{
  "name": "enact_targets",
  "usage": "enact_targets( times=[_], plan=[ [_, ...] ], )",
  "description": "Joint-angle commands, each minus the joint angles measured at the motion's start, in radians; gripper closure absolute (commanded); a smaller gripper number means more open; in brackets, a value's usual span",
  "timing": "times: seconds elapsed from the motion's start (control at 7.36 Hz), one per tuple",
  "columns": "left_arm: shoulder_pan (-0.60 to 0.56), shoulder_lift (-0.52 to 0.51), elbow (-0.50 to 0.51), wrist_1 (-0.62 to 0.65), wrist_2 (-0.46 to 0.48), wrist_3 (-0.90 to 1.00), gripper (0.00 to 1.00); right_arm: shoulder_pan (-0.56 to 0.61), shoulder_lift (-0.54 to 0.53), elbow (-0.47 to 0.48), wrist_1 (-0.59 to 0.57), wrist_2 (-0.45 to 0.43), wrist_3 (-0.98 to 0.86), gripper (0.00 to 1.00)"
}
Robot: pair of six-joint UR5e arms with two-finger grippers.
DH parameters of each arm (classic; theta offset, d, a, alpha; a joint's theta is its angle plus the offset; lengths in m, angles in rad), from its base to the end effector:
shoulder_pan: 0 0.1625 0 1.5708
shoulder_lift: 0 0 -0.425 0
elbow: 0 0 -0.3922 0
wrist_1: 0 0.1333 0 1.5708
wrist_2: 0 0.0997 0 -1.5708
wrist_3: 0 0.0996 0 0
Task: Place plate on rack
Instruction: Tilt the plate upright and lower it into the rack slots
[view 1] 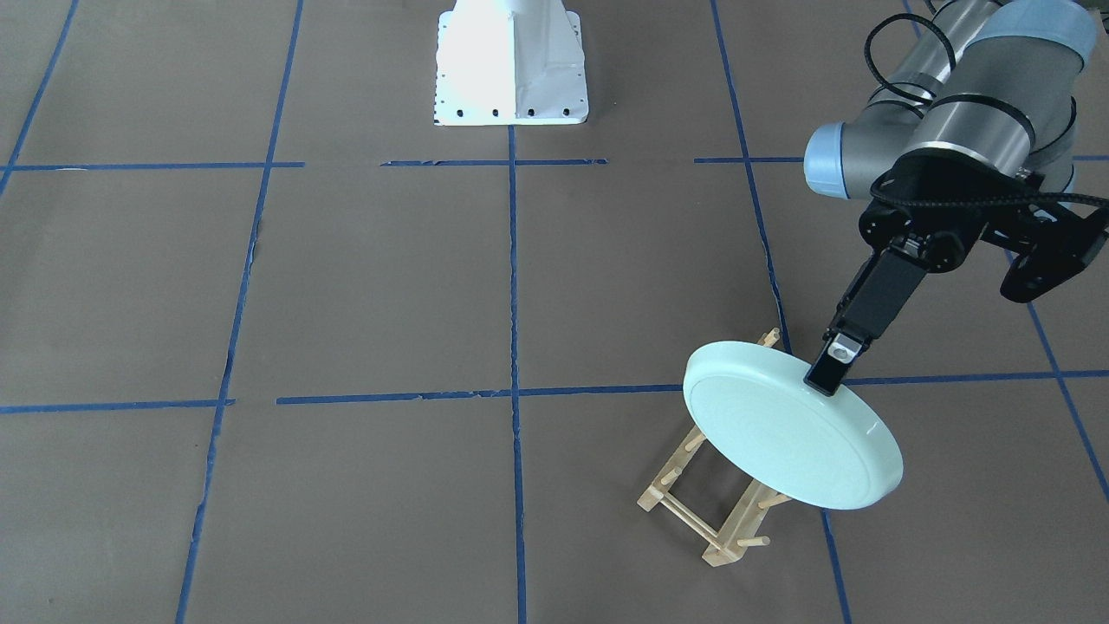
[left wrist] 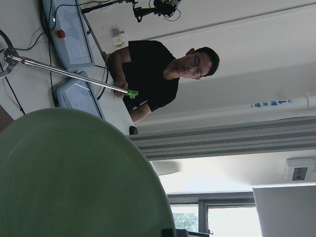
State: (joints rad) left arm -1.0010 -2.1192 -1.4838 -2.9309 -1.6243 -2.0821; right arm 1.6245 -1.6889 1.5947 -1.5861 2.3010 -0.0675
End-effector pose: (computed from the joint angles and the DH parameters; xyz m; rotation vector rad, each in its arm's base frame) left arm 0.2399 -0.6116 0.2293 0.4320 1.8953 -0.9972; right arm 0.0899 -0.4272 0.7061 -0.0602 -0.7344 0.0268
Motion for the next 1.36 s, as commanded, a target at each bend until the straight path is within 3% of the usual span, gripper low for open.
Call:
enact_targets(
  times=[0.0, 1.22],
  plan=[
    [0.004, -0.002, 0.054, -0.008, 0.024, -0.001, 1.0, 0.0, 0.0, 0.001, 0.0, 0.0, 0.0, 0.0],
    [0.07, -0.005, 0.109, -0.011, 0.061, 0.013, 1.0, 0.0, 0.0, 0.001, 0.0, 0.0, 0.0, 0.0]
  ],
)
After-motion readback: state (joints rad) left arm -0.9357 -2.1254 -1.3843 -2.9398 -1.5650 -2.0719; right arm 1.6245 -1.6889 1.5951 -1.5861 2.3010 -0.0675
